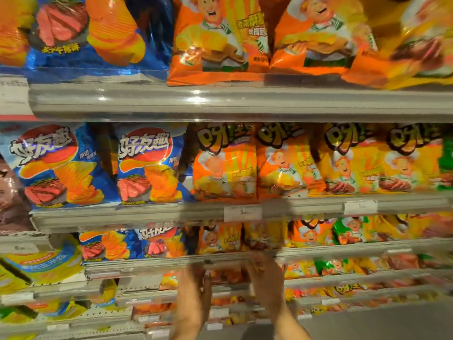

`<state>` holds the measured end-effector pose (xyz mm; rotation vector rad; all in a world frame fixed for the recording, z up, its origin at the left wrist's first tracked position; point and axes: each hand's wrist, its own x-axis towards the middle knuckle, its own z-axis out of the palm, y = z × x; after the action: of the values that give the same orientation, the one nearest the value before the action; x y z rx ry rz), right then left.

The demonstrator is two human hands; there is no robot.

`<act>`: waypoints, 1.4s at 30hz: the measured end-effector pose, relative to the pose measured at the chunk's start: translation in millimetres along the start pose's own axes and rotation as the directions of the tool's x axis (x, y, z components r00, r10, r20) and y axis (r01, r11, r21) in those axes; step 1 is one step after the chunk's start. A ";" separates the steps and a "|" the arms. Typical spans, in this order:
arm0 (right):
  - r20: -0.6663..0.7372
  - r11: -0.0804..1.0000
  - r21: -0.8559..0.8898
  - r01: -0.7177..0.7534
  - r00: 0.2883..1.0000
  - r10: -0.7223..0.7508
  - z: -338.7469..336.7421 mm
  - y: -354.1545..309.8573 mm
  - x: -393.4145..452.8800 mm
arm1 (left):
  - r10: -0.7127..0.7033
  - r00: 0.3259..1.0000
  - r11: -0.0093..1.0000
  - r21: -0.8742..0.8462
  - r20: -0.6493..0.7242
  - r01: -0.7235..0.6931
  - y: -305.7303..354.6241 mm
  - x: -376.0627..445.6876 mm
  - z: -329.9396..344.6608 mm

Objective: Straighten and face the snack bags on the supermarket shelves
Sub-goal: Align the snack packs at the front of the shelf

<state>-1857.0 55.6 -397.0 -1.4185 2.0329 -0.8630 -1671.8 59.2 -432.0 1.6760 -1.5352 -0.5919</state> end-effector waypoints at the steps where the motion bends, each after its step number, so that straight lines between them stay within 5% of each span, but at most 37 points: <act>1: -0.036 0.999 0.017 -0.031 0.999 0.031 -15.9 16.8 6.1 | -0.010 1.000 1.000 -0.019 -0.001 0.010 14.1 -2.6 15.4; 6: -0.152 0.991 0.069 -0.118 0.980 0.127 -85.8 86.5 41.9 | -0.099 0.995 0.991 -0.087 0.014 0.100 82.7 -2.2 77.0; 9: -0.197 0.992 0.099 -0.083 0.975 0.102 -119.2 108.4 64.6 | -0.107 0.994 0.994 0.010 -0.039 0.107 118.0 5.8 100.8; 14: -0.094 1.000 0.022 0.018 0.995 -0.016 -152.7 124.7 97.8 | -0.162 0.986 0.983 0.076 -0.035 0.165 143.3 16.7 124.0; 21: 0.125 0.997 -0.060 -0.046 0.991 0.054 -154.0 123.8 130.3 | -0.311 0.940 0.944 -0.072 0.139 0.323 153.5 48.3 132.1; 35: 0.057 0.976 0.218 -0.010 0.998 -0.002 -151.0 119.8 145.6 | -0.320 0.892 0.876 -0.259 0.320 0.407 139.1 85.5 127.6; 42: 0.044 0.990 0.125 -0.058 0.998 0.053 -154.9 111.1 149.3 | -0.336 0.876 0.779 -0.422 0.345 0.464 133.6 94.4 123.5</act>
<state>-2084.9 -25.0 -383.7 -1.2947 1.9420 -0.9148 -1833.7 -57.6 -384.9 1.5576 -1.0412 -1.3558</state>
